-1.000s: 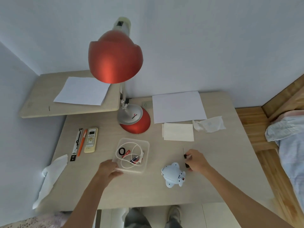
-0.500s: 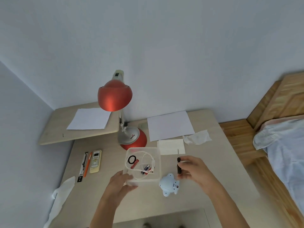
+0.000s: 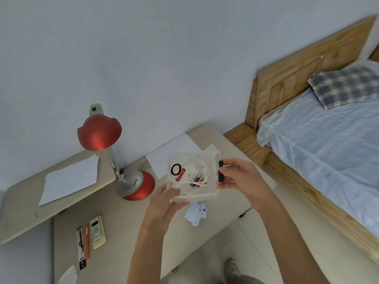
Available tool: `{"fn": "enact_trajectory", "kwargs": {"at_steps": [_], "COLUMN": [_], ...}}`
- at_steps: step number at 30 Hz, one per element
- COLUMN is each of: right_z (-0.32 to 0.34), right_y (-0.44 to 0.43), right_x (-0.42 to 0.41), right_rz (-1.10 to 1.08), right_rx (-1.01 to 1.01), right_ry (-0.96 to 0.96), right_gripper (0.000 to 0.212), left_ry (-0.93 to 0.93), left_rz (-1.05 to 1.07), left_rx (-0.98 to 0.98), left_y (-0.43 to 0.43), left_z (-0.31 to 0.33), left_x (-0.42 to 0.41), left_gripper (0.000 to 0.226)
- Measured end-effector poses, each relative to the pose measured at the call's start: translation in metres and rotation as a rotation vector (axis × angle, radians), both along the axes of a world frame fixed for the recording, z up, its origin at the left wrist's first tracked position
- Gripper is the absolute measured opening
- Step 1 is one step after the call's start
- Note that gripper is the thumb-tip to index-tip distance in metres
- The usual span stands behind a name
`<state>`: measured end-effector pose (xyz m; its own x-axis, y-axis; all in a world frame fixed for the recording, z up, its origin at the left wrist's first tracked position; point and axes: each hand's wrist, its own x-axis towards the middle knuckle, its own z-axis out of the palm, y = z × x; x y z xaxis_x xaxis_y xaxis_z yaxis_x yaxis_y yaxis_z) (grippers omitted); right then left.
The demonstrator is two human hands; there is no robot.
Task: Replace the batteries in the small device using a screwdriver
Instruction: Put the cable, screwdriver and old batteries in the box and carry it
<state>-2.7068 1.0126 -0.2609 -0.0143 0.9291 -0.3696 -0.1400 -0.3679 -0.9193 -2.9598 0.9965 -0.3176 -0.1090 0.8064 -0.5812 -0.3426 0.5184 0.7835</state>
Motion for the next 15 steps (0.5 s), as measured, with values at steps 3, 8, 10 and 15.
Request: {"fn": "enact_trajectory", "kwargs": {"at_steps": [3,8,10,15], "right_z": [0.005,0.014,0.015,0.021], "right_y": [-0.034,-0.091,-0.115,-0.181], "right_x": [0.016,0.058,0.08,0.143], "right_rz": [-0.093,-0.283,-0.358,-0.535], "right_rx": [0.006,0.019,0.02,0.078], "right_ry": [-0.021,-0.007,-0.01,-0.013], "right_gripper": [0.02,0.021,0.023,0.02], "left_ry": [-0.011,-0.037,-0.014,0.007], "left_rz": [-0.102,-0.244,-0.316,-0.5], "left_rx": [-0.019,-0.018,-0.003,0.035], "left_y": [-0.002,-0.012,-0.02,-0.046], "left_z": [0.005,0.018,0.025,0.034], "left_x": [0.023,0.075,0.1,0.176], "left_gripper": [0.028,0.019,0.019,0.042]}}
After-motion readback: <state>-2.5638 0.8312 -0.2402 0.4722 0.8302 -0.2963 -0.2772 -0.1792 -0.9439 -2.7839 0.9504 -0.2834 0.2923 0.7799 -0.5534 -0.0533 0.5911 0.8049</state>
